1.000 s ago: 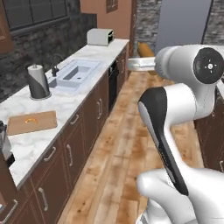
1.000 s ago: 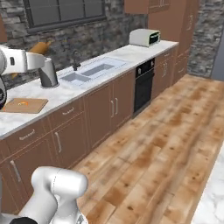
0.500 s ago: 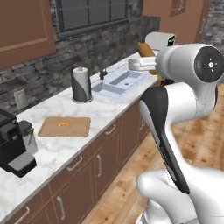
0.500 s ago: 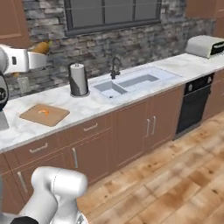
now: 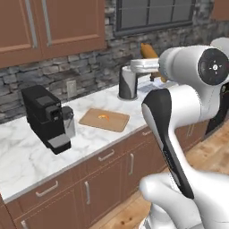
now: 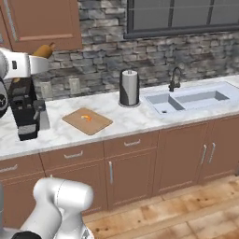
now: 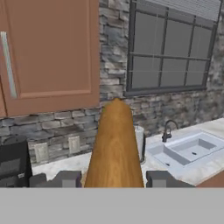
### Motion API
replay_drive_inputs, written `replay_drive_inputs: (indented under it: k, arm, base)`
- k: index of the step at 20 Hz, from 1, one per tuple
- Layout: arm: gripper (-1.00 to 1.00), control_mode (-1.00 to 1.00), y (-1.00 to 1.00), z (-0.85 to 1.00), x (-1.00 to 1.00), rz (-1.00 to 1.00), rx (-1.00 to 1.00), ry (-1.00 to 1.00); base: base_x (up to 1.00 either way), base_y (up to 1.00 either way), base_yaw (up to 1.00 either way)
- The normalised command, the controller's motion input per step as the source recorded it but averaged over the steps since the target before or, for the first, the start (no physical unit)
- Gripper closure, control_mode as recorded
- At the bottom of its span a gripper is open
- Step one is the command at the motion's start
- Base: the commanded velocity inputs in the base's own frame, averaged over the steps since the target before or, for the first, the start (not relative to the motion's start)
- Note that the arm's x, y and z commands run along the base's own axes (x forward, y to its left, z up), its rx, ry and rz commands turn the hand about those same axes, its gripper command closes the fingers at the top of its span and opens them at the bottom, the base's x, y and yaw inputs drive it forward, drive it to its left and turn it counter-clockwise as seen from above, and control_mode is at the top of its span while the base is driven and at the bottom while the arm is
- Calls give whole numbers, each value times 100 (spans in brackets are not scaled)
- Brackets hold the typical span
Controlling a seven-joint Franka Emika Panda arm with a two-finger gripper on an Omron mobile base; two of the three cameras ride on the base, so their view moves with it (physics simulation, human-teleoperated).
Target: Open the cabinet, retrieve the rolling pin, and place it next to the meat on the cutting board to prepare for tenderizing.
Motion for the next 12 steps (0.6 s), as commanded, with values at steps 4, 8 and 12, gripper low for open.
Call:
replay_drive_inputs:
  k: [4, 8, 12]
  arm:
    - [100, 100, 0, 0, 0, 0, 0, 0]
    - [100, 100, 0, 0, 0, 0, 0, 0]
    - [100, 100, 0, 0, 0, 0, 0, 0]
  base:
    - [-10, -10, 39]
    - [0, -37, 37]
    - [8, -50, 36]
